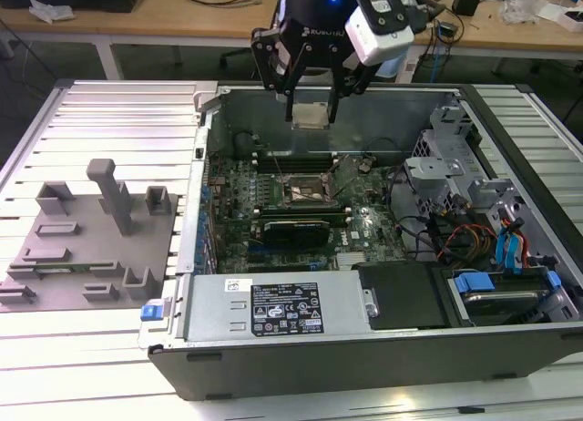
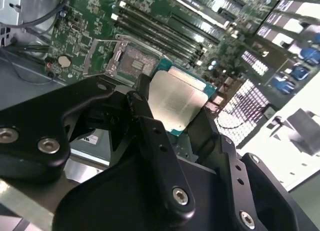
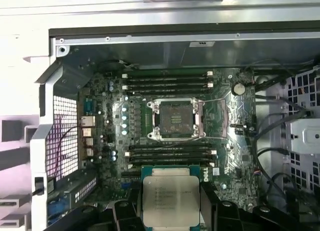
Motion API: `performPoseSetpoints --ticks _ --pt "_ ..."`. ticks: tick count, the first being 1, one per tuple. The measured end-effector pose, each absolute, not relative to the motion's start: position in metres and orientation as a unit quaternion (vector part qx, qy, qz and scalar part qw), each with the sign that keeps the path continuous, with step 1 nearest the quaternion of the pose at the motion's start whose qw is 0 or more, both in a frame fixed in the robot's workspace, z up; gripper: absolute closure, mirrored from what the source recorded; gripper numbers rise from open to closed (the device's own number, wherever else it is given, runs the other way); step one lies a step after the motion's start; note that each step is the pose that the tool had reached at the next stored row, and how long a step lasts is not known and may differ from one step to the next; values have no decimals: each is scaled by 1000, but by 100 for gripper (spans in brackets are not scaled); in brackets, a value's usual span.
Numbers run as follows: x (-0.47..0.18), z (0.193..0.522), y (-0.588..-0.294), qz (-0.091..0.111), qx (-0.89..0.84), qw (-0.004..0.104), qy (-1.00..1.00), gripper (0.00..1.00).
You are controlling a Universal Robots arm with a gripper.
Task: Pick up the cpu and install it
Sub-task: 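Pick up the cpu and move it towards the insertion slot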
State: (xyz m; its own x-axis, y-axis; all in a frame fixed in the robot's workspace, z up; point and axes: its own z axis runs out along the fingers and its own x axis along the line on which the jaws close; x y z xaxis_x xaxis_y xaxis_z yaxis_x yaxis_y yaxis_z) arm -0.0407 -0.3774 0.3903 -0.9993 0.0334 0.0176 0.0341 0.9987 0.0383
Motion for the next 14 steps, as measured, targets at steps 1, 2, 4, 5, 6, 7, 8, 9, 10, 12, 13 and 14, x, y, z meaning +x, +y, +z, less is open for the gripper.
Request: performPoseSetpoints --ticks 1,2,4,5,6,7,8,9,10,12,13,14 --pt "-40 388 -375 -19 -17 8 -1000 45" --pt "-40 386 -372 -19 -17 9 -1000 45" --pt "-40 380 -364 -19 -17 9 -1000 45" --pt "-40 377 -363 -19 -17 8 -1000 45" --pt "-39 376 -363 -19 -17 8 -1000 45" --pt "-39 373 -362 -19 -17 8 -1000 45" --pt "-38 371 -362 -19 -17 9 -1000 45" --pt "-38 370 -362 -19 -17 9 -1000 45" --pt "-35 367 -362 -19 -17 9 -1000 45" --pt "-29 362 -361 -19 -17 9 -1000 45" --pt "-27 360 -361 -19 -17 8 -1000 45" --pt "-25 358 -361 -18 -17 9 -1000 45"
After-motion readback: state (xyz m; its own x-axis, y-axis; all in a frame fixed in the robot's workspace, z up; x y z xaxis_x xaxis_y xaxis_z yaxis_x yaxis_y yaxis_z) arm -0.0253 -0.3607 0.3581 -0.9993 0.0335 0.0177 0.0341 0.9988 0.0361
